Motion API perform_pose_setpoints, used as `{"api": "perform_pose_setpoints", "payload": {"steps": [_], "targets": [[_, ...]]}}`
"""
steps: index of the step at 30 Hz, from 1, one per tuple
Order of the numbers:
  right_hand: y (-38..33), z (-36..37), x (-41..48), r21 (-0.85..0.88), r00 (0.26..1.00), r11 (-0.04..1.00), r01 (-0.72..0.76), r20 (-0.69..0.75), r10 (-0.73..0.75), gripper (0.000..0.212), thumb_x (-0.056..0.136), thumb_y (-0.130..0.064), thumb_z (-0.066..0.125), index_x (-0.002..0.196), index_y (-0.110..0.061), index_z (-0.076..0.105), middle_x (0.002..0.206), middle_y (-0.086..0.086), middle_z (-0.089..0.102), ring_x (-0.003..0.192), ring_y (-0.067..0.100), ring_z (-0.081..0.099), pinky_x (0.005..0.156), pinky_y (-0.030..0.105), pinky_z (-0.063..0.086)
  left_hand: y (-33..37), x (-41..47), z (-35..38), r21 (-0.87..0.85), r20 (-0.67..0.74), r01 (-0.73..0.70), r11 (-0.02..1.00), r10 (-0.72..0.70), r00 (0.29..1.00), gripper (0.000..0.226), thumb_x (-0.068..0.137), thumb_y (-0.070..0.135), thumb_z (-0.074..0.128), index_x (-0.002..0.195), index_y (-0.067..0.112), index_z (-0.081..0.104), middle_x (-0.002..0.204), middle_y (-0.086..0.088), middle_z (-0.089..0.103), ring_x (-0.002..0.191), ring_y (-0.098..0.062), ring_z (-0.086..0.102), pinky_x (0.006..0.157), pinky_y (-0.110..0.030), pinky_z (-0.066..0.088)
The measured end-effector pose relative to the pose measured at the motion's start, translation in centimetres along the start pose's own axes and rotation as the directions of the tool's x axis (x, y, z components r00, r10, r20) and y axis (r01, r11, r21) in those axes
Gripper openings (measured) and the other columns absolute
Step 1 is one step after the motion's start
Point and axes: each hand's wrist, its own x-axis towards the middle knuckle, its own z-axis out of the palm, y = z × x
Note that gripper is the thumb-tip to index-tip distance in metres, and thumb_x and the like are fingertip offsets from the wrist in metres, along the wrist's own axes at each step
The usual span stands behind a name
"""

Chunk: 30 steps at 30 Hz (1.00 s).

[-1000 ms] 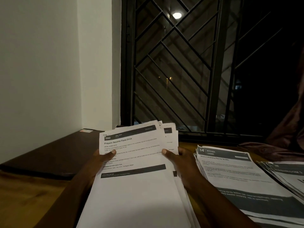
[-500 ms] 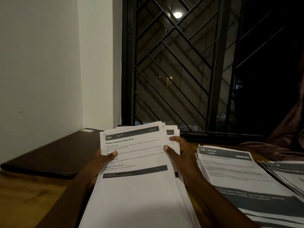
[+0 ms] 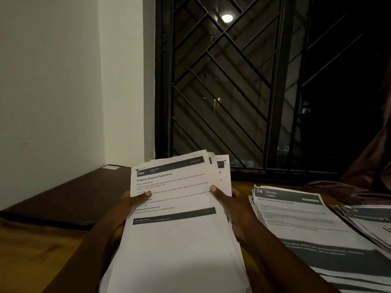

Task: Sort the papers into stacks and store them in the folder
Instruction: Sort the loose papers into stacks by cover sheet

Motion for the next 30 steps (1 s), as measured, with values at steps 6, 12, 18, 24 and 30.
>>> {"api": "perform_pose_setpoints", "payload": {"steps": [6,12,18,24,30], "targets": [[-0.7,0.2,-0.4,0.052,1.0,0.999,-0.015,0.007,0.014,0.035,0.079,-0.025,0.074,0.109,-0.009,0.066,0.103,0.011,0.073,0.094,0.032,0.07,0.086,0.055,0.054,0.0,-0.7,0.8,-0.019,0.015,0.058,0.998,-0.057,0.998,0.089,0.045,0.006,0.096,0.126,0.01,0.058,0.123,-0.025,0.064,0.109,-0.047,0.062,0.079,-0.062,0.052],[-2.3,-0.3,0.3,-0.109,1.0,0.994,0.01,0.028,-0.007,0.008,0.088,-0.019,0.066,0.095,-0.015,0.068,0.104,0.012,0.072,0.097,0.033,0.069,0.09,0.055,0.052,0.7,-0.7,-0.1,-0.007,-0.069,0.004,1.0,-0.005,0.998,0.073,0.065,0.009,0.084,0.131,0.006,0.053,0.125,-0.026,0.063,0.113,-0.049,0.06,0.082,-0.062,0.052],[-4.4,-0.7,1.6,-0.06,0.977,0.994,0.088,-0.189,-0.098,0.017,0.084,-0.016,0.071,0.077,-0.01,0.056,0.076,0.014,0.068,0.067,0.028,0.065,0.057,0.03,0.057,1.0,-0.9,-0.8,-0.054,-0.114,-0.077,0.996,0.07,0.991,0.071,0.069,0.004,0.081,0.134,0.006,0.052,0.129,-0.025,0.06,0.113,-0.047,0.061,0.087,-0.058,0.052],[-8.6,-8.3,5.2,-0.544,0.67,0.831,0.116,-0.576,-0.47,0.009,0.09,-0.016,0.063,0.095,-0.01,0.059,0.094,0.011,0.059,0.088,0.025,0.054,0.078,0.03,0.041,2.2,-1.0,-3.2,-0.057,-0.251,-0.299,0.952,0.277,0.928,0.037,0.098,-0.004,0.042,0.126,0.013,0.058,0.12,-0.006,0.069,0.105,-0.022,0.069,0.074,-0.027,0.06],[-8.9,-10.9,6.2,-0.723,0.703,0.688,-0.057,-0.519,-0.486,0.026,0.088,-0.011,0.064,0.11,0.003,0.061,0.111,0.025,0.063,0.103,0.038,0.06,0.083,0.035,0.045,3.1,-0.7,-5.3,-0.109,-0.373,-0.292,0.95,0.233,0.898,0.041,0.092,0.018,0.063,0.133,0.015,0.058,0.111,-0.005,0.072,0.077,-0.008,0.073,0.068,-0.027,0.06]]}}
